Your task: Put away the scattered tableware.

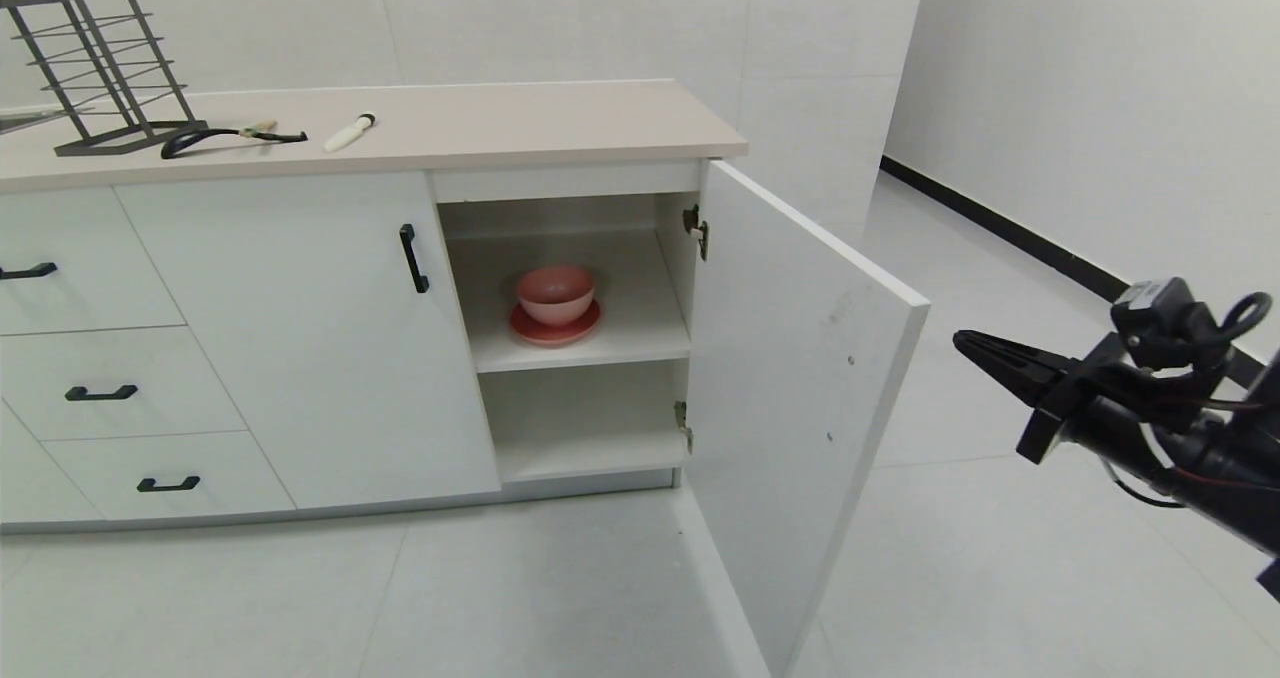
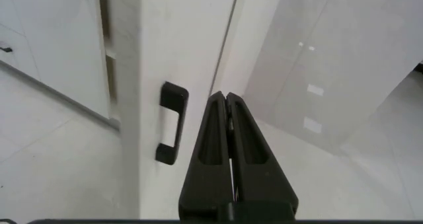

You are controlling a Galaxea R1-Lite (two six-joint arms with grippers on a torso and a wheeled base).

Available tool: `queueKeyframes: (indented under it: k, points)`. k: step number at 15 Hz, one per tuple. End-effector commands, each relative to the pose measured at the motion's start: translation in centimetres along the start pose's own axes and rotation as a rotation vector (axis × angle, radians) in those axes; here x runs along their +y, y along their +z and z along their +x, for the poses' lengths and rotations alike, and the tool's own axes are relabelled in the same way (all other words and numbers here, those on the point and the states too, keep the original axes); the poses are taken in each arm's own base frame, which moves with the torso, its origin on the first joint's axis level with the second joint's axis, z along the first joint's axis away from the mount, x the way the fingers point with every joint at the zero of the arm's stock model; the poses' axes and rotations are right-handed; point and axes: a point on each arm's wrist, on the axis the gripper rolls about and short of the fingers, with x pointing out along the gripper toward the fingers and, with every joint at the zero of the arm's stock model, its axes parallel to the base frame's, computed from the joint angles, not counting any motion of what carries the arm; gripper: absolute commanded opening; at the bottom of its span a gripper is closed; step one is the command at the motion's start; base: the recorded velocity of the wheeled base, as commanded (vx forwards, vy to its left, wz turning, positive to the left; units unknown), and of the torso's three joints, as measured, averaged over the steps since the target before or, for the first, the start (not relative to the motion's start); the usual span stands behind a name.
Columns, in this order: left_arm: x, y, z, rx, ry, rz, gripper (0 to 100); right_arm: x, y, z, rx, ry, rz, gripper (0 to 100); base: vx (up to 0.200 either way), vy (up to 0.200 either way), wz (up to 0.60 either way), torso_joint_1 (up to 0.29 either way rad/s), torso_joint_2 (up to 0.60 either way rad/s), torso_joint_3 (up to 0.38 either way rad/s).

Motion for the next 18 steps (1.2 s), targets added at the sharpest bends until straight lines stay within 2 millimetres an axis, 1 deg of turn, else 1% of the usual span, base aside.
queueKeyframes:
  k: [1, 3, 4, 7, 8, 13, 15, 18]
  points:
    - [0.0, 0.0, 0.0, 0.002, 0.000, 0.000, 100, -0.8, -2.4, 3.1, 0.031, 0.043, 0.018, 0, 0.000, 0.000, 0.00, 0.000, 0.00, 0.000]
    - [0.0, 0.0, 0.0, 0.002, 0.000, 0.000, 100, -1.2, -2.3, 4.3, 0.006, 0.052, 0.005, 0, 0.000, 0.000, 0.00, 0.000, 0.00, 0.000]
    - [0.0, 0.0, 0.0, 0.002, 0.000, 0.000, 100, -1.2, -2.5, 5.6, -0.008, 0.066, -0.001, 0, 0.000, 0.000, 0.00, 0.000, 0.00, 0.000]
    - [0.0, 0.0, 0.0, 0.002, -0.001, 0.000, 100, 0.5, -2.8, 7.6, -0.018, 0.134, 0.001, 0, 0.000, 0.000, 0.00, 0.000, 0.00, 0.000]
    - [0.0, 0.0, 0.0, 0.002, 0.000, 0.000, 100, 0.8, -2.9, 8.2, -0.023, 0.148, 0.000, 0, 0.000, 0.000, 0.00, 0.000, 0.00, 0.000]
    - [0.0, 0.0, 0.0, 0.002, 0.000, 0.000, 100, 3.7, -2.6, 8.9, -0.029, 0.233, 0.003, 0, 0.000, 0.000, 0.00, 0.000, 0.00, 0.000]
    - [0.0, 0.0, 0.0, 0.002, 0.000, 0.000, 100, 5.5, -2.3, 9.6, -0.041, 0.291, 0.002, 0, 0.000, 0.000, 0.00, 0.000, 0.00, 0.000]
    - [0.0, 0.0, 0.0, 0.002, 0.000, 0.000, 100, 7.8, -1.7, 11.5, -0.079, 0.328, -0.003, 0, 0.000, 0.000, 0.00, 0.000, 0.00, 0.000]
